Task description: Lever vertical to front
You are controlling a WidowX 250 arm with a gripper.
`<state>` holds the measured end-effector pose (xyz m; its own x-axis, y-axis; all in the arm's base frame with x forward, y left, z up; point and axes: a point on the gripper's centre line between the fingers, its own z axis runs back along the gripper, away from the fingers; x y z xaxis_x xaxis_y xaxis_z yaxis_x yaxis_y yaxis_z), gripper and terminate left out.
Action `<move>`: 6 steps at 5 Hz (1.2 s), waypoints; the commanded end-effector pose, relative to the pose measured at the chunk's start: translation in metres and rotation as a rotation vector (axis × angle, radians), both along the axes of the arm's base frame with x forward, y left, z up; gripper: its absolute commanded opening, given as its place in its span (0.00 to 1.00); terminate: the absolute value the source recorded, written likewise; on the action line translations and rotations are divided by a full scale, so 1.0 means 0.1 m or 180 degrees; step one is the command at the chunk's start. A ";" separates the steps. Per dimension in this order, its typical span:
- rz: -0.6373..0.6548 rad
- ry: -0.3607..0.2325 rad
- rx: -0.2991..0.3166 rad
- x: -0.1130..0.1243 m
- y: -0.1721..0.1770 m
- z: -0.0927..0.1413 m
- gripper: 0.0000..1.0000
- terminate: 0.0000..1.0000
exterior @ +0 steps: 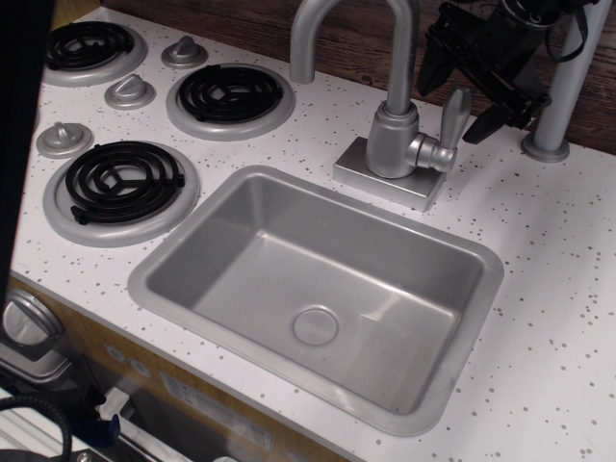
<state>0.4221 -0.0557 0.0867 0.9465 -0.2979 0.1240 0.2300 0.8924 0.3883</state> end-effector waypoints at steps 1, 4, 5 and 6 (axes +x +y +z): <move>-0.0006 -0.0188 -0.0061 0.12 0.05 0.17 1.00 0.00; 0.0363 0.0016 -0.0119 -0.23 0.04 0.10 0.00 0.00; 0.0460 0.0123 -0.0162 -0.34 0.05 0.07 0.00 0.00; 0.0529 0.0167 -0.0325 -0.39 0.09 -0.07 0.00 0.00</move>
